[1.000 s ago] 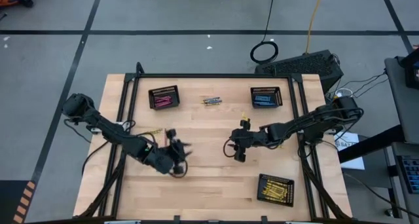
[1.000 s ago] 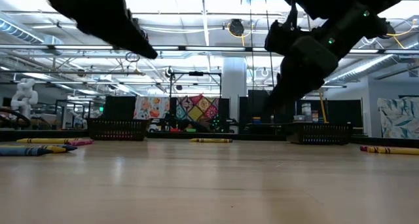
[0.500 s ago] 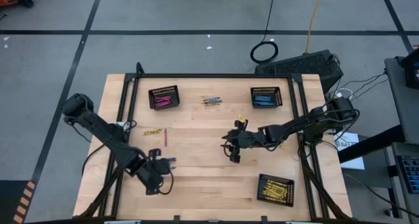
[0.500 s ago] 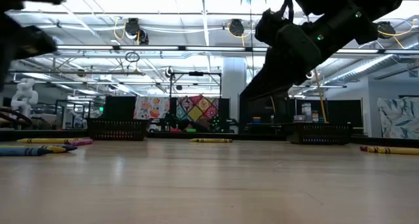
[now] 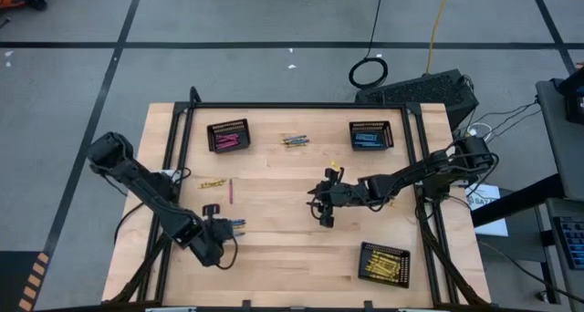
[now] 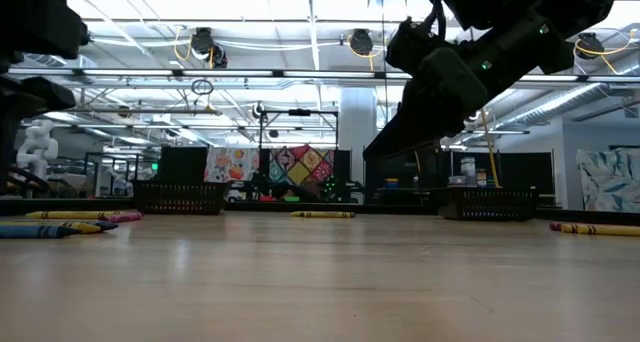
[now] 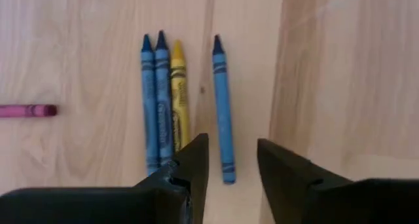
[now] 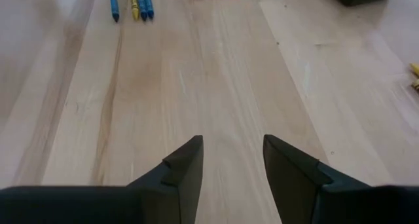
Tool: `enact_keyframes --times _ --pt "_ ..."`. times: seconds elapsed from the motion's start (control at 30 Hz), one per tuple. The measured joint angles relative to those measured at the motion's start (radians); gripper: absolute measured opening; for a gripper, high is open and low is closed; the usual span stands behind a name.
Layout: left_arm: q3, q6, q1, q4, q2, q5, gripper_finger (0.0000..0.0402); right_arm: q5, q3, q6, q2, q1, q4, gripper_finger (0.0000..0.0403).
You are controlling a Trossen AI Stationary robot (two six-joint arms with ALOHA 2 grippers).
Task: Sort crayons
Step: Put the blue crayon into the top right black bin
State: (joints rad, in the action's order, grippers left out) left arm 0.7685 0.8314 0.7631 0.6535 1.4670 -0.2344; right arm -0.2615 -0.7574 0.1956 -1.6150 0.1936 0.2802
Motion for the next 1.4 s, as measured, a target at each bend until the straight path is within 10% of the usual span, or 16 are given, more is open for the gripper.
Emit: enact_keyframes --times 0.63,1.0,1.4 --pt "0.003 -0.079 -0.024 -0.093 0.137 0.009 0.0129 0.001 0.0 0.001 0.0 0.0 -0.001 0.0144" --pt "0.0 -0.052 -0.028 -0.121 0.139 0.047 0.0009 -0.006 0.0 0.047 0.143 0.022 -0.293 0.0144" --pt "0.002 -0.324 -0.113 -0.531 0.091 -0.237 0.0011 -0.026 0.105 -0.23 0.061 0.106 0.231 0.0144"
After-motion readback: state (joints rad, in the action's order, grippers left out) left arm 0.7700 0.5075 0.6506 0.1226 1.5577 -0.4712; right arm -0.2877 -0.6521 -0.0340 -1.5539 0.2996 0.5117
